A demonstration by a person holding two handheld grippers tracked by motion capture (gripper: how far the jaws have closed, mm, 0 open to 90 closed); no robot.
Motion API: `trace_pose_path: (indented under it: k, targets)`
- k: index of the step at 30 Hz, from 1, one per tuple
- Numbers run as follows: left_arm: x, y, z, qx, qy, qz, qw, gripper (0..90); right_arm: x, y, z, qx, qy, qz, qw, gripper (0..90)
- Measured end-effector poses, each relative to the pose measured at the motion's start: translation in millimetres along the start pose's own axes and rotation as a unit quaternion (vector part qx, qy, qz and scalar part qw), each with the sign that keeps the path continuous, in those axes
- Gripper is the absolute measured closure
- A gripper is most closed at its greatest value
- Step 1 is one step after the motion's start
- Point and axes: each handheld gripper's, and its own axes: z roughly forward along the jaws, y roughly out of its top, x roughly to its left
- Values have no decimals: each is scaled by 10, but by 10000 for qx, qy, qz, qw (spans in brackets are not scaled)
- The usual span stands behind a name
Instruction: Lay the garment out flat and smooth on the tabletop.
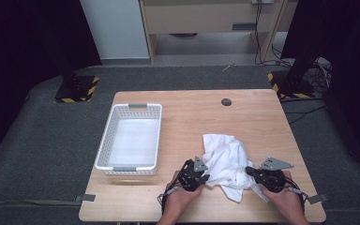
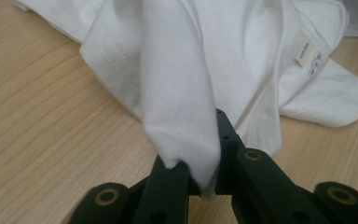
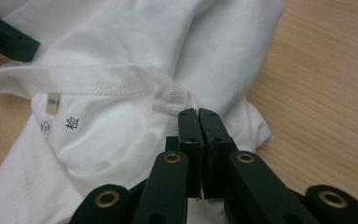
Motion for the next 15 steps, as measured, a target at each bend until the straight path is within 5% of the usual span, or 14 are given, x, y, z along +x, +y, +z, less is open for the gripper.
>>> trace_pose_path:
  k: [9,15]
  targets:
    - [34,-32,-80,-69,135,-12,9999,870,-102,-7,-254,-397,130,476,9980,890]
    - [86,-97,-39,32,106,-173,9998,869,-296,-159,-252,-77,-121,902,9958,891]
